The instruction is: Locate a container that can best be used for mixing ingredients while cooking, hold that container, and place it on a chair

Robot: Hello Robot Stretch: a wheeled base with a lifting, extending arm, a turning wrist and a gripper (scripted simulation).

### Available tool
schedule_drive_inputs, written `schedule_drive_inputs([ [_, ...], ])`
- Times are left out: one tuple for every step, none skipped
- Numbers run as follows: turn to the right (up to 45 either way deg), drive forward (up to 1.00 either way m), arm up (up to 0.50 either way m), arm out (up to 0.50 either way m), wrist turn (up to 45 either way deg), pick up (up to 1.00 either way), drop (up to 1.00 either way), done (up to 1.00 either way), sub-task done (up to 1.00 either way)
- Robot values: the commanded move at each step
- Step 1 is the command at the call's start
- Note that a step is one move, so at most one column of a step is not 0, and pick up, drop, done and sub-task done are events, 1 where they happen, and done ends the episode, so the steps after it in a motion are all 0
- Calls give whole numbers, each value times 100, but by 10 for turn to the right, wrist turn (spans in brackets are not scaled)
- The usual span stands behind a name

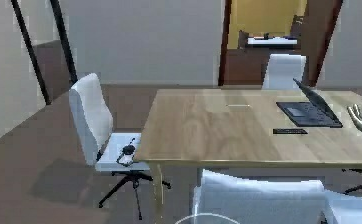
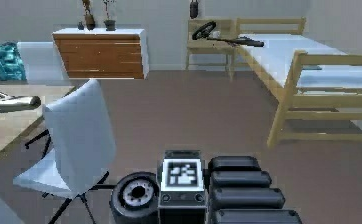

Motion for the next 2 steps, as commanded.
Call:
schedule_drive_inputs([
  [-450, 0, 0, 0, 0, 0, 0, 0, 0],
  [-450, 0, 0, 0, 0, 0, 0, 0, 0],
])
